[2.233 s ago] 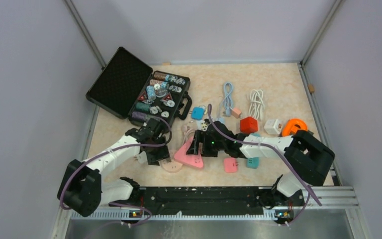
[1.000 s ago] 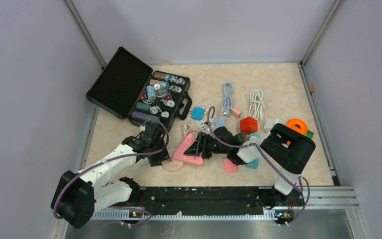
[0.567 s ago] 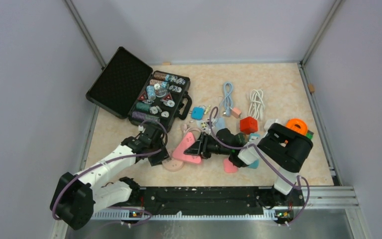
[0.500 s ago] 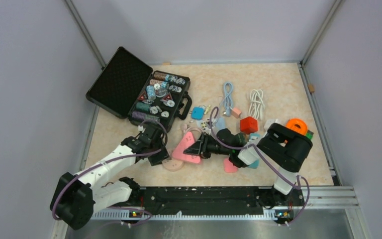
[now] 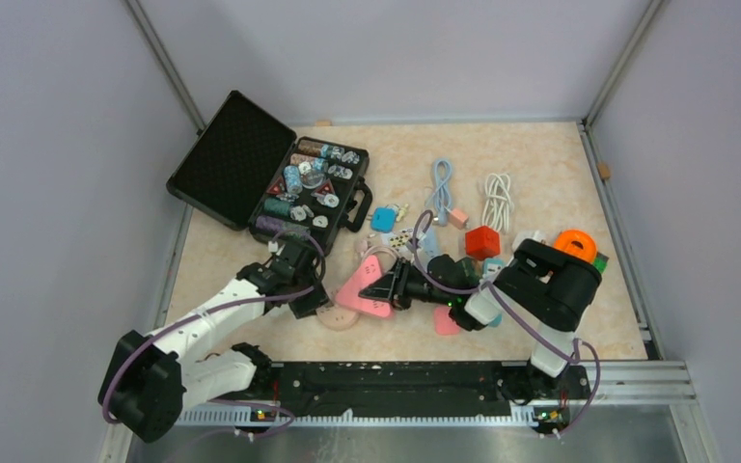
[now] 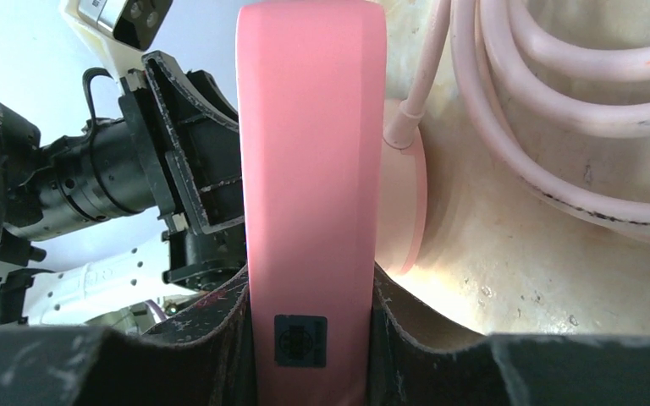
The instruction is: Pull the plug off the socket
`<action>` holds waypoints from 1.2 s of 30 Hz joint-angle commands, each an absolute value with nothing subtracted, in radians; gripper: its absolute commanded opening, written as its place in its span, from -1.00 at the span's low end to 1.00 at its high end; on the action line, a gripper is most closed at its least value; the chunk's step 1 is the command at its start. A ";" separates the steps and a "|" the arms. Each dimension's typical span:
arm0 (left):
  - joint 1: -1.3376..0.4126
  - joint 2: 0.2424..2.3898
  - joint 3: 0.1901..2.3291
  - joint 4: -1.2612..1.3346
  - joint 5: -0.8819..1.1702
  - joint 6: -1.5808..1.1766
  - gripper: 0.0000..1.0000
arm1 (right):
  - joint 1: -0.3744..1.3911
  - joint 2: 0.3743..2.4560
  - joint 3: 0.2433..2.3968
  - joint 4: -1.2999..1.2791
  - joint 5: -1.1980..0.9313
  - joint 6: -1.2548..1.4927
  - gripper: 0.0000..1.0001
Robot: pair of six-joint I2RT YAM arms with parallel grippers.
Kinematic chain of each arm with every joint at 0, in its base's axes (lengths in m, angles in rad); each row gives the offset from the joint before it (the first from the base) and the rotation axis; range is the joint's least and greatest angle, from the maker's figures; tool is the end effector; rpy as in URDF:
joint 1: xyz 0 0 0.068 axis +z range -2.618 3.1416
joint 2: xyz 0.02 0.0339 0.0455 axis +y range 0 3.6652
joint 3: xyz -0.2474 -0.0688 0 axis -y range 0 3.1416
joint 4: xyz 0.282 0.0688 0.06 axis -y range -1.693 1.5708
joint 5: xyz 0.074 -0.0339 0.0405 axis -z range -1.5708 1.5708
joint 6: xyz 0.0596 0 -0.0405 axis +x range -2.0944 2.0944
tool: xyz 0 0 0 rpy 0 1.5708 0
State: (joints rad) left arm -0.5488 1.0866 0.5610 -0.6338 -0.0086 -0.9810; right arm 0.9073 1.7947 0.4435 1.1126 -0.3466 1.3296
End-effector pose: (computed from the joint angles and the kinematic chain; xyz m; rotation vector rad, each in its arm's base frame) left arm 0.1985 -0.1207 0.1204 -0.6054 2.7460 -0.3976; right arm 0.1819 0.2656 0.0618 0.1676 2.2472 1.7488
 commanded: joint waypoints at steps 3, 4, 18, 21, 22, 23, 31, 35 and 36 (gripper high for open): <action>-0.551 1.122 0.521 -0.621 -0.078 -0.997 -0.21 | 0.936 1.777 0.455 1.484 -0.409 1.469 -1.00; -0.552 1.125 0.522 -0.619 -0.075 -0.997 -0.22 | 0.937 1.780 0.451 1.497 -0.405 1.485 -1.00; -0.552 1.105 0.559 -0.641 -0.077 -0.991 -0.23 | 0.937 1.655 0.448 1.232 -0.350 1.344 -1.00; -0.551 1.096 0.577 -0.652 -0.085 -0.982 -0.22 | 0.936 1.592 0.455 1.112 -0.325 1.288 -1.00; -0.551 1.093 0.583 -0.655 -0.086 -0.979 -0.21 | 0.936 1.571 0.456 1.072 -0.315 1.272 -1.00; -0.552 1.089 0.591 -0.656 -0.085 -0.977 -0.20 | 0.937 1.551 0.457 1.038 -0.304 1.254 -1.00; -0.551 1.088 0.696 -0.644 -0.035 -0.910 0.06 | 0.936 1.343 0.473 0.598 -0.185 1.112 -1.00; -0.552 1.098 0.746 -0.663 -0.048 -0.885 0.17 | 0.937 1.246 0.489 0.339 -0.120 1.045 -1.00; -0.551 1.097 0.755 -0.668 -0.056 -0.883 0.21 | 0.937 1.237 0.497 0.279 -0.112 1.032 -1.00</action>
State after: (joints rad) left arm -0.5499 1.0958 0.6941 -0.6556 -0.0418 -0.9222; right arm 0.9276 1.3182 0.4343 0.5560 -0.1951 1.1336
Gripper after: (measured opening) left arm 0.579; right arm 0.342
